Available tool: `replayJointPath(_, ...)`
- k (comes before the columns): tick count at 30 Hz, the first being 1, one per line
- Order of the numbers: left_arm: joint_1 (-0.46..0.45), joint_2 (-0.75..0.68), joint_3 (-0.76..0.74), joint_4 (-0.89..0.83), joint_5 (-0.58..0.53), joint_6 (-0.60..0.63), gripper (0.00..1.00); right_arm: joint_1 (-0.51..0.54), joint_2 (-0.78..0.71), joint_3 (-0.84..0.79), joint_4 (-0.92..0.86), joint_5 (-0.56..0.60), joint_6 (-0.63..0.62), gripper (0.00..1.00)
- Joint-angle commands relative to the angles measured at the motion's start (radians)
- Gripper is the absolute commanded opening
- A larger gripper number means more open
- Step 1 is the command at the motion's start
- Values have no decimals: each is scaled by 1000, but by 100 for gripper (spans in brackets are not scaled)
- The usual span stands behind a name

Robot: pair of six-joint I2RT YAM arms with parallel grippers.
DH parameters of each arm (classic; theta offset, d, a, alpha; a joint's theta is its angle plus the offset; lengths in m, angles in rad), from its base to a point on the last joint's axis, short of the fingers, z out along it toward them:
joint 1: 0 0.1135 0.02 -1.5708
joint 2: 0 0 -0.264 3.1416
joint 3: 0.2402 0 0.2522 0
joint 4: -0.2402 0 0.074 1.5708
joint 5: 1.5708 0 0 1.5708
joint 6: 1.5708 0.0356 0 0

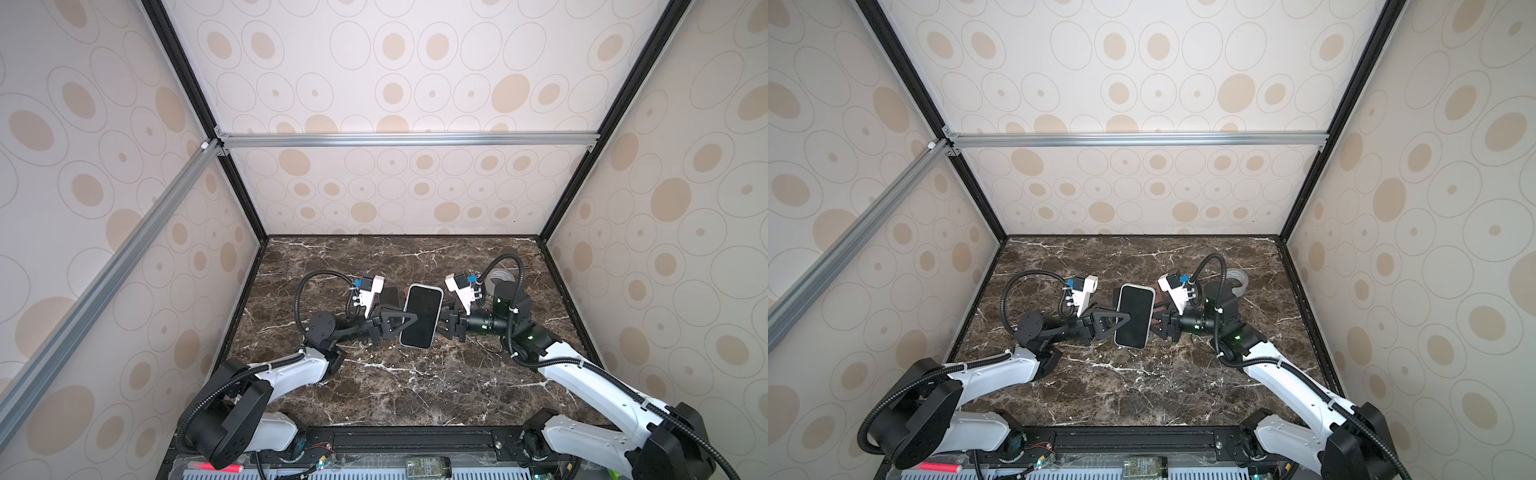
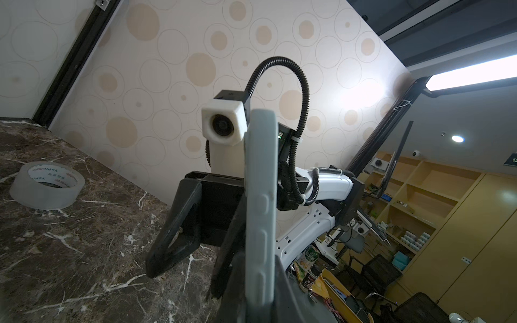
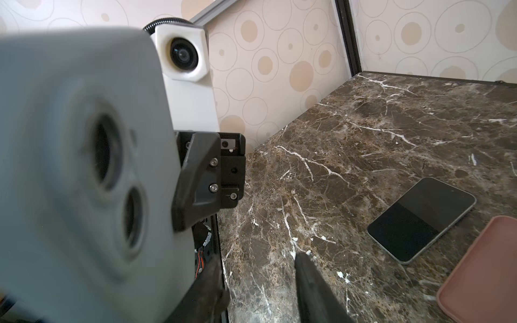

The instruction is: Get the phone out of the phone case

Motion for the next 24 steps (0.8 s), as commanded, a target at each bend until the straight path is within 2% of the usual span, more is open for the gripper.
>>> replayJointPath(1, 46, -8, 11, 191, -25, -92, 0, -13, -63, 12, -134, 51, -65, 44)
replayJointPath(4, 82, -12, 30, 236, -10, -138, 0, -32, -130, -24, -132, 62, -81, 46)
replayJointPath(7, 94, -16, 78, 225, 22, -148, 0, -30, -166, -5, -155, 7, -138, 54)
replayJointPath(10, 95, -15, 136, 222, 55, -156, 0, -7, -162, 58, -211, -49, -215, 57)
replayJointPath(17, 95, -10, 248, 275, 118, -203, 0, 41, -189, 81, -180, 5, -317, 57)
replayJointPath(21, 91, -7, 271, 292, 134, -220, 0, 55, -191, 89, -98, 3, -327, 56)
replayJointPath(24, 90, -9, 276, 292, 137, -222, 0, 82, -173, 124, -114, 24, -354, 56)
